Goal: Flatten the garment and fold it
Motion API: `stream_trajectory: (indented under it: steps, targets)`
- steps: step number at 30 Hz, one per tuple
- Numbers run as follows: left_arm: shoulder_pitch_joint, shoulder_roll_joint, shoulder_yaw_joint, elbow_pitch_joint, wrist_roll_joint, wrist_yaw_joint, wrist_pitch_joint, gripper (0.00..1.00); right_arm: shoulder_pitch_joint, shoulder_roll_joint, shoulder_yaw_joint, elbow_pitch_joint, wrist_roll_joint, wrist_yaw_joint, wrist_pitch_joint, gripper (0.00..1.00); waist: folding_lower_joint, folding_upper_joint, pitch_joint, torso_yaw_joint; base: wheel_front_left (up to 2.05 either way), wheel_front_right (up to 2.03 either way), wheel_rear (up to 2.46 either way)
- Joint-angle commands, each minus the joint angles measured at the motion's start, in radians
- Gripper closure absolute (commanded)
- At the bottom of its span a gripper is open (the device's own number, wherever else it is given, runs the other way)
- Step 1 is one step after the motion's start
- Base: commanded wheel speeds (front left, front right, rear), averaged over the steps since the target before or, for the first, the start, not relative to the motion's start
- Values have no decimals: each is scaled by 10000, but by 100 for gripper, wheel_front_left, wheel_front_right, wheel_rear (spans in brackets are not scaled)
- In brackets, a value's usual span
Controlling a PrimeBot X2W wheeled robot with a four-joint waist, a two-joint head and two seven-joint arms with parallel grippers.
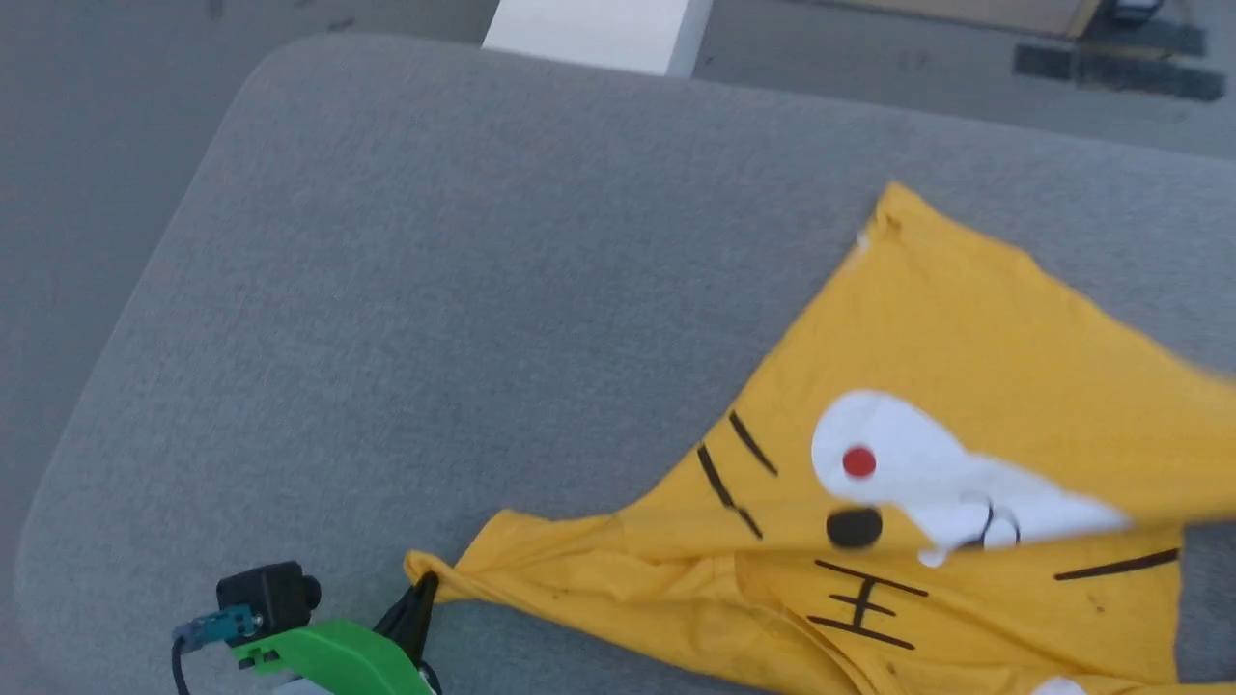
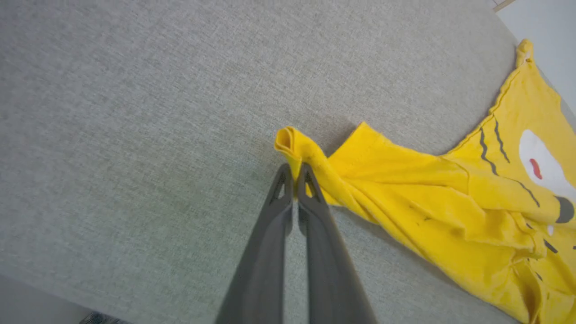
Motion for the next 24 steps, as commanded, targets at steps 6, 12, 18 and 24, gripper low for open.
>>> stream_trajectory:
  steps: [6, 12, 18, 24]
  targets:
    - [491, 198, 98, -286, -89, 199, 187, 100, 1652, 976, -1059, -861, 105, -15, 2641, 100, 0, 0, -1301, -1324, 0, 0, 0]
    - [614, 291, 86, -386, -84, 234, 268, 100, 2507, 1222, -939, -1123, 921, -15, 5254, 100, 0, 0, -1399, -1516, 0, 0, 0]
    - [551, 361, 26, -414, -61, 219, 325, 100, 2977, 1234, -593, -1000, 1663, -15, 7205, 100, 0, 0, -1424, -1493, 0, 0, 0]
    - [507, 357, 1, -384, -83, 184, 253, 100, 2606, 1236, -530, -1721, 1338, -15, 5653, 0, 0, 0, -1384, -1355, 0, 0, 0]
